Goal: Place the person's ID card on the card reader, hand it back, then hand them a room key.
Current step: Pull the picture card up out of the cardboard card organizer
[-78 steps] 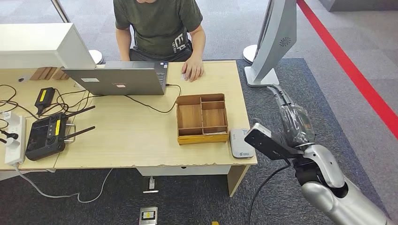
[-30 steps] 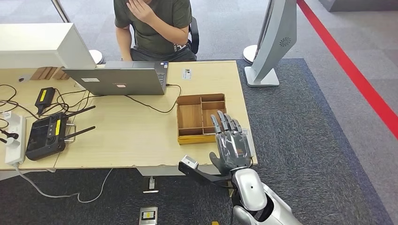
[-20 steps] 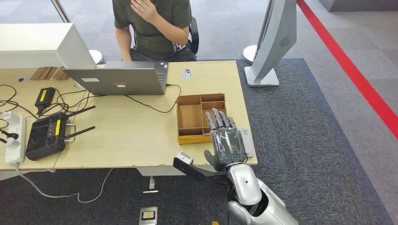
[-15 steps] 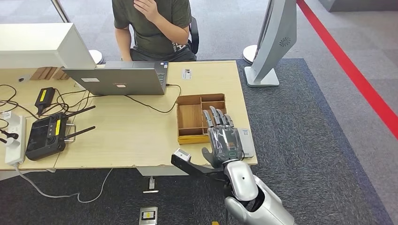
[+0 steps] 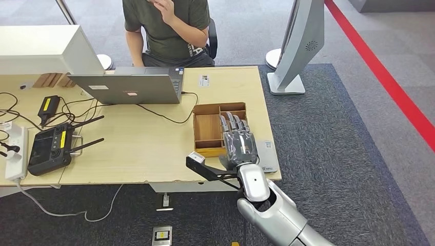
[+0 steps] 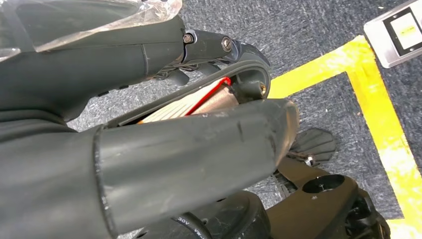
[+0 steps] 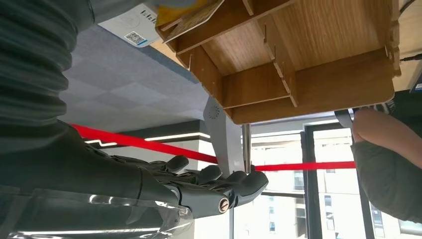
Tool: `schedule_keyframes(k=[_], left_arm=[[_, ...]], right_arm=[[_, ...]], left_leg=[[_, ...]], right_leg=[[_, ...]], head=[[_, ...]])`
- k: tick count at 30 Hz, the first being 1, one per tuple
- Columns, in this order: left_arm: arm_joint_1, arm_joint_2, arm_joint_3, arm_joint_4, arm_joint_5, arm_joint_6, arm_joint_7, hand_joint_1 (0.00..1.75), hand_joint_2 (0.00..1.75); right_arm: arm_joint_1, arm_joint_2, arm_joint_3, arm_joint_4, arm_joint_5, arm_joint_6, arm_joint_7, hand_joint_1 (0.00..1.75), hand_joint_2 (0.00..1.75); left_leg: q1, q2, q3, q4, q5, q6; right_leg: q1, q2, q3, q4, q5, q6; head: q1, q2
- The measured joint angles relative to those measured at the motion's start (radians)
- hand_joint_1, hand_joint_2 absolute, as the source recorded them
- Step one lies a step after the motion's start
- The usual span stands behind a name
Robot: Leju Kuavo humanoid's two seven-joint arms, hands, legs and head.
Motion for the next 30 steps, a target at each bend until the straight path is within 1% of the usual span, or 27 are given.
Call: schedule_keyframes(k=[9,17,24,30], left_arm=[[0.000,0.000,-0.001,0.000,0.002,0.005,0.013,0.00,0.00],[0.000,0.000,-0.001,0.001,0.004,0.009,0.013,0.00,0.00],[0.000,0.000,-0.001,0.001,0.010,0.013,0.015,0.00,0.00],[0.000,-0.001,-0.001,0.001,0.026,0.013,0.020,0.00,0.00]], right_arm=[[-0.032,0.028,-0.011,0.124,-0.015,-0.019,-0.005,0.00,1.75],[-0.040,0.037,-0.017,0.187,-0.028,-0.053,-0.012,0.00,1.75],[-0.045,0.040,-0.026,0.232,-0.025,-0.129,-0.047,0.00,1.75],[-0.044,0.042,-0.030,0.253,0.013,-0.192,-0.062,0.00,1.75]], left_leg=[[0.000,0.000,0.000,0.000,0.000,0.000],[0.000,0.000,0.000,0.000,0.000,0.000],[0.000,0.000,0.000,0.000,0.000,0.000],[0.000,0.000,0.000,0.000,0.000,0.000]], right_leg=[[0.000,0.000,0.000,0.000,0.000,0.000],[0.000,0.000,0.000,0.000,0.000,0.000],[0.000,0.000,0.000,0.000,0.000,0.000],[0.000,0.000,0.000,0.000,0.000,0.000]], head=[[0.000,0.000],[0.000,0.000],[0.000,0.000],[0.000,0.000]])
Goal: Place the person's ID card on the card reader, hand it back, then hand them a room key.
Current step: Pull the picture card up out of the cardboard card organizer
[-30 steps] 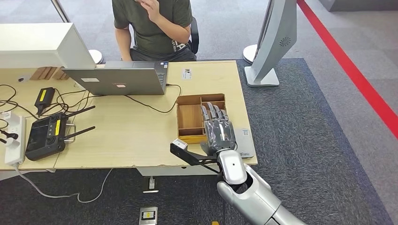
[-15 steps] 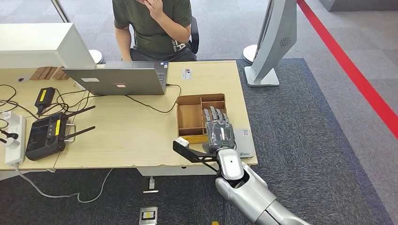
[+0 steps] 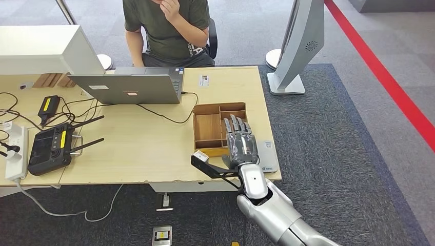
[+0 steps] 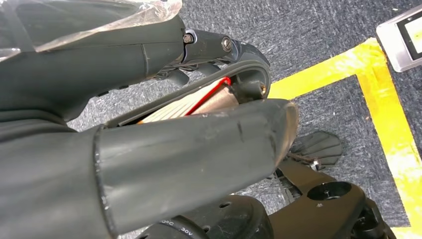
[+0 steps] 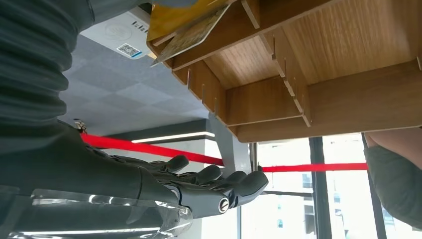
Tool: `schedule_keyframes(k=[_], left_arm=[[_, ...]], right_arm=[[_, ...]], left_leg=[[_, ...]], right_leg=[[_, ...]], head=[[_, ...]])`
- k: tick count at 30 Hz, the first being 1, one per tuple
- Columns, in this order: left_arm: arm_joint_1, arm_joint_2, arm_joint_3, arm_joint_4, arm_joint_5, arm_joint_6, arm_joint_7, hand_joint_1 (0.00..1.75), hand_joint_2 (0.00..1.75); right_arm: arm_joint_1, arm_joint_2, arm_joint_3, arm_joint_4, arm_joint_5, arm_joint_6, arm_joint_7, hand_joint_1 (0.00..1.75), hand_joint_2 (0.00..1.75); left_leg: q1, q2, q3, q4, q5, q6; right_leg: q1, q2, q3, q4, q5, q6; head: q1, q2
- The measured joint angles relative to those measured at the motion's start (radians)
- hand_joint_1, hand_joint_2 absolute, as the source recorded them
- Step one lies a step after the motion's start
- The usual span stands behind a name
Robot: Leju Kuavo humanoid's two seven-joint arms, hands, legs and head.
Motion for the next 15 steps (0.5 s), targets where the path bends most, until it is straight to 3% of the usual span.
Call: schedule_keyframes(k=[15], left_arm=[[0.000,-0.005,0.000,0.000,0.003,0.000,-0.028,0.00,0.00]], right_arm=[[0.044,-0.014,-0.001,-0.047,0.036,0.048,0.026,0.00,1.75]], left_leg=[[0.000,0.000,0.000,0.000,0.000,0.000]], right_leg=[[0.000,0.000,0.000,0.000,0.000,0.000]], head=[[0.000,0.000]])
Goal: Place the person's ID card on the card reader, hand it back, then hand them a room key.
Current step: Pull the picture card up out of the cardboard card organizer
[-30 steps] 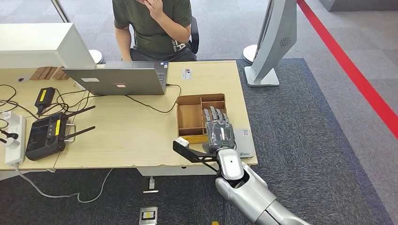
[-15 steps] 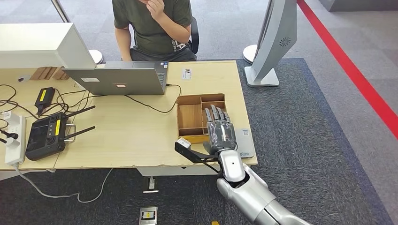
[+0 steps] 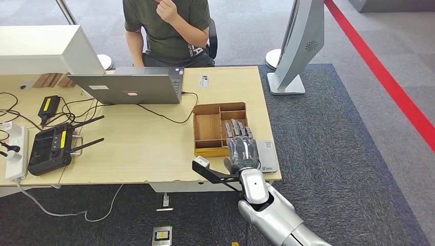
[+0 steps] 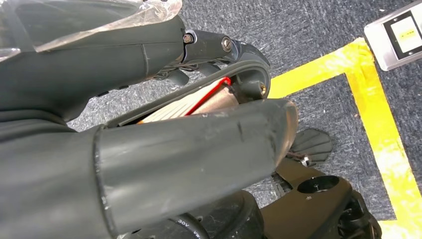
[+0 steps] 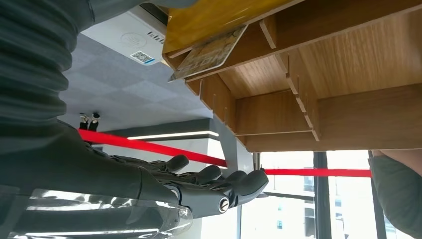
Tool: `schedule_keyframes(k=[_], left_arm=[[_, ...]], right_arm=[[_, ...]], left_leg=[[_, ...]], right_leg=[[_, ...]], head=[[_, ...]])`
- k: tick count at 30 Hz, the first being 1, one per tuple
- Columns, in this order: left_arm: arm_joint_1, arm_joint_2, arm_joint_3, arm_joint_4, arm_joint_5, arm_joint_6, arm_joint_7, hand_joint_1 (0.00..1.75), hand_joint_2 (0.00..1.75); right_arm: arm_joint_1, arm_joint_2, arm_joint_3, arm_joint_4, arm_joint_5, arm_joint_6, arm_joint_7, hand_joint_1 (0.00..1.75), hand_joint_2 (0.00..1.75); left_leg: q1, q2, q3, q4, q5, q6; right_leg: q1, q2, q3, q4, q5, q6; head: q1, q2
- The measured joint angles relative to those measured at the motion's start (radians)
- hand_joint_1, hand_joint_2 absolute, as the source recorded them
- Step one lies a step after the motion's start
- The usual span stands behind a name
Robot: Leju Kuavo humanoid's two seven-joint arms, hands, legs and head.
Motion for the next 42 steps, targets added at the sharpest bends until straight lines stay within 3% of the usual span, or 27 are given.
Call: schedule_keyframes(k=[19,42], left_arm=[[0.000,0.000,0.000,0.000,-0.004,-0.007,-0.006,0.00,0.00],[-0.005,0.000,-0.033,-0.003,-0.042,-0.020,-0.021,0.00,0.00]], right_arm=[[0.062,-0.040,-0.003,-0.140,0.024,0.085,0.042,0.00,1.75],[0.064,-0.059,-0.015,-0.125,0.036,0.118,0.053,0.00,1.75]], left_leg=[[0.000,0.000,0.000,0.000,0.000,0.000],[0.000,0.000,0.000,0.000,0.000,0.000]], right_leg=[[0.000,0.000,0.000,0.000,0.000,0.000],[0.000,0.000,0.000,0.000,0.000,0.000]], head=[[0.000,0.000],[0.000,0.000]])
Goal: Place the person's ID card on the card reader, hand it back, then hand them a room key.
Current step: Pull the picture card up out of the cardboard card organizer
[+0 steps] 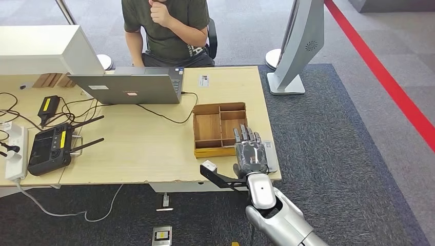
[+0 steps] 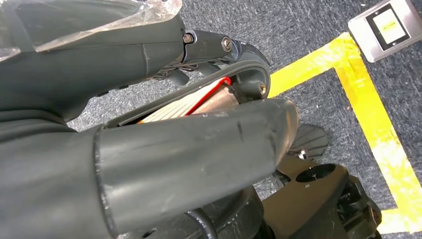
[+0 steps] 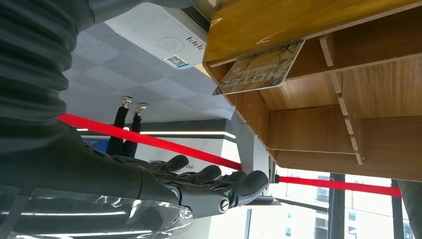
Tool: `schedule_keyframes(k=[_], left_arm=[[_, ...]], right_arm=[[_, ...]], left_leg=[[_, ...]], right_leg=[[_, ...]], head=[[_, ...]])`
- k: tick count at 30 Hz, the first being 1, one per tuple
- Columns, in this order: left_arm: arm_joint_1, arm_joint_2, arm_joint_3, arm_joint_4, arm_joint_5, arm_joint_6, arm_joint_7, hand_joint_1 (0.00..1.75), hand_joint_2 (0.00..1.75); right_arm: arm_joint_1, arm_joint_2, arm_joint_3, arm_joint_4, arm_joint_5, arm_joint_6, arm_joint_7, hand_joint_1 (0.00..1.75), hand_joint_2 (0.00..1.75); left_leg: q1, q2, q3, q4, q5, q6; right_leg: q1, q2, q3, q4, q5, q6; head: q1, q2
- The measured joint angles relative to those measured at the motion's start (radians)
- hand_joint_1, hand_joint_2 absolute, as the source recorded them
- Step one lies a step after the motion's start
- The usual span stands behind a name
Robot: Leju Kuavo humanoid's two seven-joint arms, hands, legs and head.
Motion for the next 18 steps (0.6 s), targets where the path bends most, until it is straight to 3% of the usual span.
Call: schedule_keyframes(k=[18], left_arm=[[-0.002,-0.007,-0.009,-0.001,0.004,-0.001,0.003,0.00,0.00]], right_arm=[[-0.028,0.018,-0.003,0.063,0.002,-0.021,-0.043,0.00,1.75]], left_leg=[[0.000,0.000,0.000,0.000,0.000,0.000]], right_leg=[[0.000,0.000,0.000,0.000,0.000,0.000]], head=[[0.000,0.000]])
